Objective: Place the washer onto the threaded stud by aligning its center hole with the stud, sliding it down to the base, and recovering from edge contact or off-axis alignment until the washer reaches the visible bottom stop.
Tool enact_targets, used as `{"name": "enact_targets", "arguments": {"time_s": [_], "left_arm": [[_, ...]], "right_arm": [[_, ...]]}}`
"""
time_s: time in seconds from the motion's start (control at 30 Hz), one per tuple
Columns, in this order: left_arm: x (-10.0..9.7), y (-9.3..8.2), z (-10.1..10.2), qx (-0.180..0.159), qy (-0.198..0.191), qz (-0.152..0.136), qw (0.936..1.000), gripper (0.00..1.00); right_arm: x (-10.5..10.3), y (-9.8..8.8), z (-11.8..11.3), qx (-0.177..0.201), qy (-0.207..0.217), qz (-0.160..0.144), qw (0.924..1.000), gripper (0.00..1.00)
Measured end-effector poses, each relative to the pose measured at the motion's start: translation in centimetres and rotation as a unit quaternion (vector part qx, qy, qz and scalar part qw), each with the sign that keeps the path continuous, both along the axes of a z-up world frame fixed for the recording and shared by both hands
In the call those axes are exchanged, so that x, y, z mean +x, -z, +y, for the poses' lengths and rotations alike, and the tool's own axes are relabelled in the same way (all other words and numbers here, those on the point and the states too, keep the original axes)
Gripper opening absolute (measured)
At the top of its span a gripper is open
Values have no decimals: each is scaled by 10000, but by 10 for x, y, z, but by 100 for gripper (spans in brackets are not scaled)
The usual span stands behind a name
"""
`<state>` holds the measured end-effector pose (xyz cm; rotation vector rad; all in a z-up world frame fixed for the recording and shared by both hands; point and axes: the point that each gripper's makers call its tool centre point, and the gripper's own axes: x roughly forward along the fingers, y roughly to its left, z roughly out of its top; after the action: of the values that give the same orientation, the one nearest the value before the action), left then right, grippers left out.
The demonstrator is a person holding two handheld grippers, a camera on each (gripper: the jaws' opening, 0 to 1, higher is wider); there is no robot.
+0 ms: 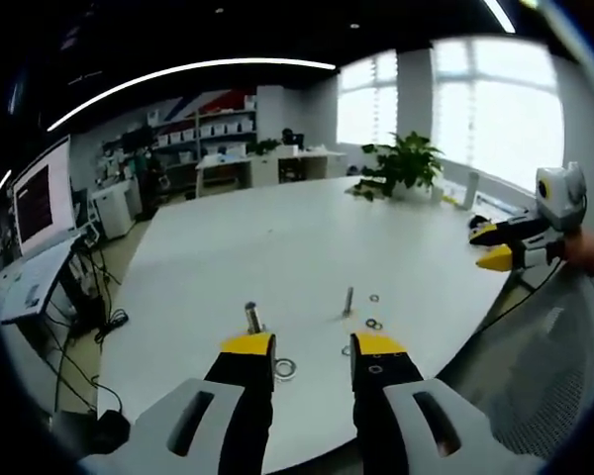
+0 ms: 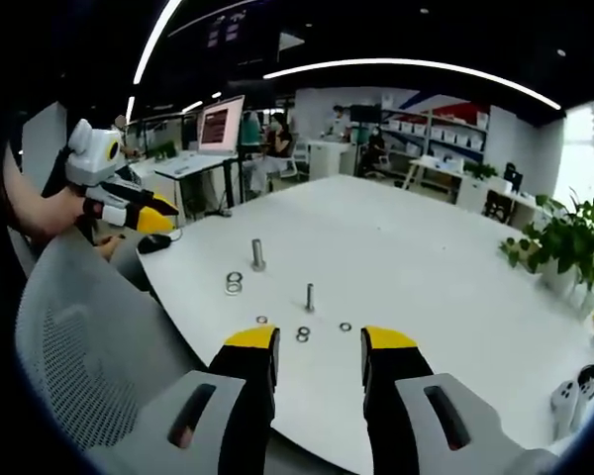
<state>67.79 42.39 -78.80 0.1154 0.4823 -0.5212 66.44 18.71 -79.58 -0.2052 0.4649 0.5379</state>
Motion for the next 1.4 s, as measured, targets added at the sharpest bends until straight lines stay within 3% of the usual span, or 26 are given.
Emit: {"name": "enact_targets", "arguments": {"time_s": [0.13,0.33,0.63,0.8,0.87,0.93,1.3,1.4], "left_arm": [[1,1,3,12,-58,16,10000,30],[2,16,6,108,-122,353,9992,31],[1,24,8,287,-115,505,9982,32],[6,24,17,144,-327,600,9976,33],[6,27,16,65,-333,720,9968,32],[1,34,9,-118,-250,1071,9939,31],[6,47,11,-182,-277,1395,9897,36],[13,57,15,24,-221,1533,9879,35]], "right_arm": [[0,-1,-1,15,17,-3,10000,35],[1,-3,0,39,25,-54,10000,35],[1,-3,-1,62,48,-32,10000,35],[1,-1,-1,24,42,11,10000,35],[1,-2,-1,26,40,0,10000,35],[2,-7,-2,64,60,-114,9999,34],[4,-9,-4,131,109,-124,9998,34],[4,-8,-5,132,135,-132,9997,34]]}}
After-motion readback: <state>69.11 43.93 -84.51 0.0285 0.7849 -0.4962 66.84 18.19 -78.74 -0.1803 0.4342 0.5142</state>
